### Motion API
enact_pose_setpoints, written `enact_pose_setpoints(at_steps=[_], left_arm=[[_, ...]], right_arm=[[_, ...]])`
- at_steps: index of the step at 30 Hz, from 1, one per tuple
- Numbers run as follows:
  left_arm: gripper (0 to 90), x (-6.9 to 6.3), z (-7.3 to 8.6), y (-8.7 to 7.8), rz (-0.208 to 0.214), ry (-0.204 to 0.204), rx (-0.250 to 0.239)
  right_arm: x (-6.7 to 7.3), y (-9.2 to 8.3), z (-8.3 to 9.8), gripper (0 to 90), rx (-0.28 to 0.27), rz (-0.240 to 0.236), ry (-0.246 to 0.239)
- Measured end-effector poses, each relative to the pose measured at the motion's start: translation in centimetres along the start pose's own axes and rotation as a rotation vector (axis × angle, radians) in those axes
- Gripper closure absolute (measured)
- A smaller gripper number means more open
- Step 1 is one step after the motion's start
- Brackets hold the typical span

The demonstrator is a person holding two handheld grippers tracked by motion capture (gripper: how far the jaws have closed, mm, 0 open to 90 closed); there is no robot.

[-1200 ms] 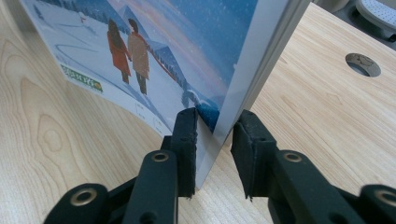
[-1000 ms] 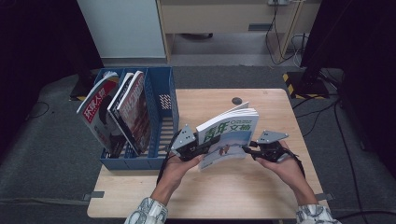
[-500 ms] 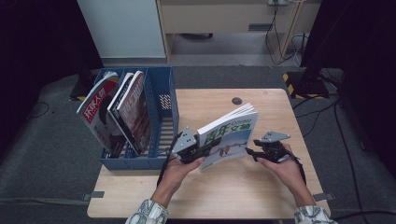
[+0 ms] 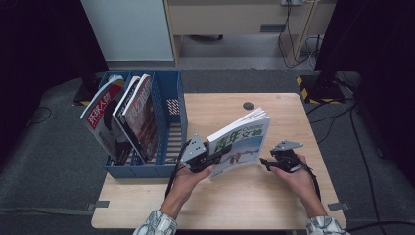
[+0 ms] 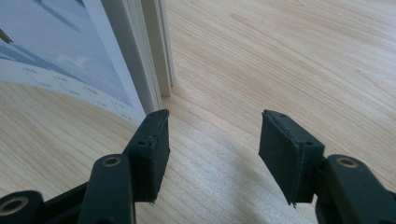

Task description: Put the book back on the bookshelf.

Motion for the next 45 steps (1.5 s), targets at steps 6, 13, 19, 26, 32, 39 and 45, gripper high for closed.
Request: enact_pose_setpoints(at_steps=[6,13,19,26,32,39,45], left_arm=[[73.5,-0.1,0.0,0.0,-0.008,0.003,0.002],[73.8,-0.2,-0.2,-0.1,-0.024,-0.010,0.014],[73.9,-0.1,-0.9,-0.4,-0.029,-0.015,0.021],[73.8,0.0,-1.3,-0.7,-0.043,-0.011,0.029],[73.8,0.2,-2.0,-1.2,-0.053,-0.021,0.011],[73.8,0.3,-3.3,-1.9,-0.062,-0.029,-0.013],[73.8,0.7,-4.0,-2.6,-0.077,-0.038,-0.024]], right_arm=[[-0.2,0.0,0.2,43.3,-0.003,0.006,0.016],[0.0,0.1,0.1,44.0,-0.010,-0.001,0.011],[0.1,0.0,0.0,44.7,-0.018,-0.002,0.005],[0.1,0.0,-0.1,45.1,-0.022,0.001,0.009],[-0.1,-0.2,-0.2,45.3,-0.031,0.009,0.016],[-0.2,-0.4,-0.1,45.3,-0.031,0.013,0.019],[-0.4,-0.2,0.2,44.9,-0.021,0.031,0.035]])
Point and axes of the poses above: each handheld gripper's, and its own axes: y roughly forward along the jaws, z roughly out of its underside, x roughly to its left, the point moved 5 cm from there along y, roughly forward along the jaws, and after that the axes turned 4 degrees about -x, right-handed, at the moved point
